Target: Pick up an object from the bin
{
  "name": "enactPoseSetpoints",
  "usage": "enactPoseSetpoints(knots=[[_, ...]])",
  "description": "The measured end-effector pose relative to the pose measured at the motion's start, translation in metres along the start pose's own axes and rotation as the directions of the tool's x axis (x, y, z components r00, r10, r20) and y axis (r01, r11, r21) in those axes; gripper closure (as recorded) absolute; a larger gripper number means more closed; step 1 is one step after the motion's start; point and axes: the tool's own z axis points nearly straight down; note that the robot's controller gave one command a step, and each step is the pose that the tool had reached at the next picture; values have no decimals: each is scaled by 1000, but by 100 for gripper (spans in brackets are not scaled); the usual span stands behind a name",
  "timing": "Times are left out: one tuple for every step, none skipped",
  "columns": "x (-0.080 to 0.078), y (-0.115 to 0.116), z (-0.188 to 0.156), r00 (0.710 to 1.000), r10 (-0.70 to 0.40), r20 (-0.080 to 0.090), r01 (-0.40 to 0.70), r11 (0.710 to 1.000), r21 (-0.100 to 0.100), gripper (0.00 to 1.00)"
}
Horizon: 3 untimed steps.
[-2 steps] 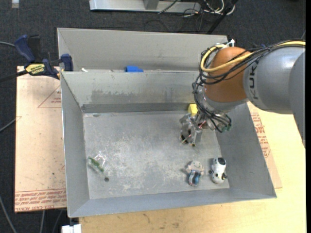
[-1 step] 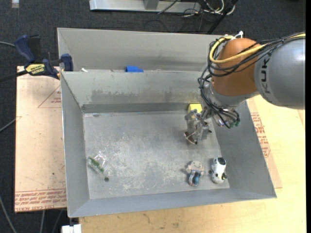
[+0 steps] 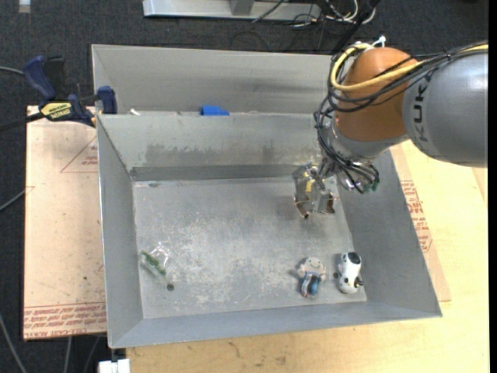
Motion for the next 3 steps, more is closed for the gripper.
enactPoseSetpoints(knots=[[-1,3,10,1000,1,-4,-1,1000,-3,100],[4,-7,-43,999,43,-16,-43,999,-7,100],[-2,-26,-42,998,60,7,-60,998,3,100]])
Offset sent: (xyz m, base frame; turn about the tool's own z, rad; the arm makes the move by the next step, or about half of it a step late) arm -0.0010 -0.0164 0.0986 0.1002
